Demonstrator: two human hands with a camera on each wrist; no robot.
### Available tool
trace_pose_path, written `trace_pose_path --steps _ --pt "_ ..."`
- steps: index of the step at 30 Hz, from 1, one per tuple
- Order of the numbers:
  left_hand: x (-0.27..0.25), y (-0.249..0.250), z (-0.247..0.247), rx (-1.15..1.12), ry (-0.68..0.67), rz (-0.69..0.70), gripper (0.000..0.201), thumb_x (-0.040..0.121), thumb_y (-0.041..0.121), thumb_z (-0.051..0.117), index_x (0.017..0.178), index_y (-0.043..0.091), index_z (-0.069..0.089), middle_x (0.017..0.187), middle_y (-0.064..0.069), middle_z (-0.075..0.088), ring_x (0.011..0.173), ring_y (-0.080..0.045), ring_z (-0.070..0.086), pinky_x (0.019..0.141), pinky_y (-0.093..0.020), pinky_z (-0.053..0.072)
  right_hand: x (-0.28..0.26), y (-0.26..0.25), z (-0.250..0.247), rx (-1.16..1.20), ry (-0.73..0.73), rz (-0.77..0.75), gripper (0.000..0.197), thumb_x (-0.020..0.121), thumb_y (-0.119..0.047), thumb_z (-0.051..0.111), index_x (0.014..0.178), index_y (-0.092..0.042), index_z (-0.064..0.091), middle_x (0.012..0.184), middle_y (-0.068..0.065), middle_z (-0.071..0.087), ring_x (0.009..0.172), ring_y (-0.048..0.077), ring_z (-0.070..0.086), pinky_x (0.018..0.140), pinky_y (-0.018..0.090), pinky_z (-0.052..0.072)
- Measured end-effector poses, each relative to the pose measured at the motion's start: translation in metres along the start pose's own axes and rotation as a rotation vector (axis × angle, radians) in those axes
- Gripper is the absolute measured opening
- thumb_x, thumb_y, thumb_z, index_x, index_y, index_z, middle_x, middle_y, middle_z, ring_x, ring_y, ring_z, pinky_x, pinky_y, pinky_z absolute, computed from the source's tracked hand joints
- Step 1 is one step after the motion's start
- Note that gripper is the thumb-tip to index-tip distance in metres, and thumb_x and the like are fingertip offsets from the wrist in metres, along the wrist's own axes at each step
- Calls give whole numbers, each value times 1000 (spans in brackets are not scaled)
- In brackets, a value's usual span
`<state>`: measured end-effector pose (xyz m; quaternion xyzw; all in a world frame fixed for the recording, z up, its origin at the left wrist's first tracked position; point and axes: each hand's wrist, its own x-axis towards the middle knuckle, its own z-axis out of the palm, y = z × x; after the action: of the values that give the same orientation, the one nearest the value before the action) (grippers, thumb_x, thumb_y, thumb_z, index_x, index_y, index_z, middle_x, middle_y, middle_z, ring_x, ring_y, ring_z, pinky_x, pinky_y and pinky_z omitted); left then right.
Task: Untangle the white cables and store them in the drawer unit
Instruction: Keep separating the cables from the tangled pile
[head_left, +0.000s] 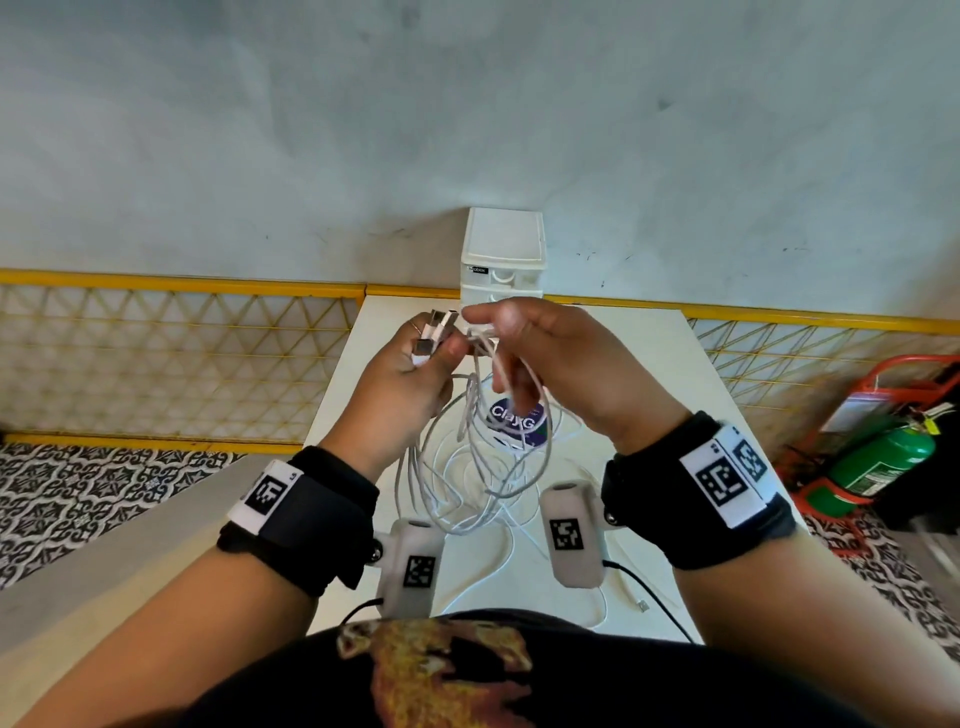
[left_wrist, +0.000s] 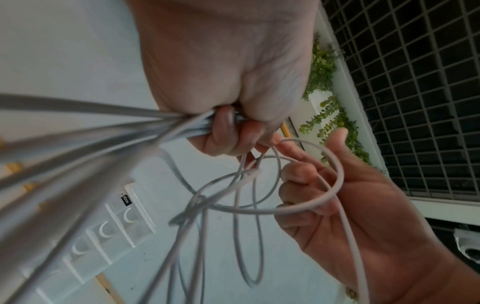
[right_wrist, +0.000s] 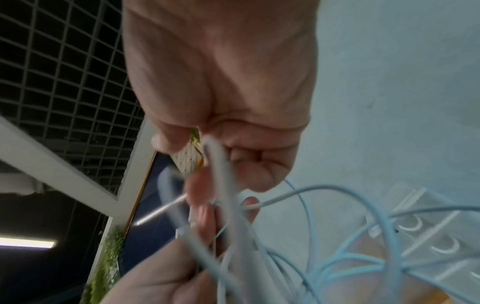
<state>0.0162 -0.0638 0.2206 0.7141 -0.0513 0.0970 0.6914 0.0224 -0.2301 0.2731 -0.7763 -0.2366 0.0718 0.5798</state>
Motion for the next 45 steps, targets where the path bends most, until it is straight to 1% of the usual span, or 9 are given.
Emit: trace_pose_path --steps 3,6,10,17,26,31,36,42,45 --pt "0 0 -6 -84 11 -3 7 100 20 52 96 15 54 60 14 53 43 -10 29 45 -22 22 1 1 -3 181 73 5 22 103 -29 39 110 -23 58 72 7 67 51 27 61 52 29 44" --pt "2 0 -12 -191 24 -13 16 99 28 54 100 12 59 78 -5 69 42 -10 26 44 -22 20 4 8 -9 -80 274 24 11 94 -19 56 100 -28 60 77 -4 65 57 9 58 57 20 43" --pt "4 4 -16 -305 1 -11 49 89 34 58 111 -10 52 87 -7 71 40 -7 27 42 -16 25 5 19 -5 -347 124 110 10 85 -29 70 92 -27 62 75 -2 59 59 -1 51 57 9 37" --pt "1 1 -23 -223 -69 -43 7 91 30 58 87 24 60 86 0 68 43 -10 28 46 -22 20 7 9 -3 -189 376 155 9 93 -25 56 89 -16 56 54 1 61 44 9 53 49 14 43" --pt "10 -5 -39 -40 -101 -76 10 98 21 55 100 30 56 70 10 60 44 -10 33 44 -18 27 13 13 6 129 519 213 7 90 -7 53 89 -13 50 61 11 68 49 28 60 45 21 44" --pt "12 -4 -49 78 -8 -92 8 98 33 55 90 32 56 75 13 62 47 -9 42 49 -22 33 9 16 13 -153 580 203 5 89 -18 57 89 -16 52 61 4 69 51 17 63 47 17 45" --pt "10 -3 -54 -146 4 -121 16 102 22 47 86 21 50 77 4 55 40 -5 33 40 -15 27 3 20 22 -152 520 272 14 91 -28 59 92 -17 50 64 6 71 55 24 66 59 27 48" --pt "13 -3 -68 -314 -88 -110 28 104 14 41 77 15 44 64 5 52 40 -6 25 39 -14 22 -7 26 37 440 402 22 26 90 6 49 89 -16 36 87 17 74 74 35 69 65 29 48" --pt "12 -4 -70 -374 -116 -117 31 105 16 40 74 16 44 64 4 48 38 -4 25 39 -12 22 -6 34 51 388 318 100 27 86 16 47 80 -11 47 85 11 75 78 28 72 73 36 50"
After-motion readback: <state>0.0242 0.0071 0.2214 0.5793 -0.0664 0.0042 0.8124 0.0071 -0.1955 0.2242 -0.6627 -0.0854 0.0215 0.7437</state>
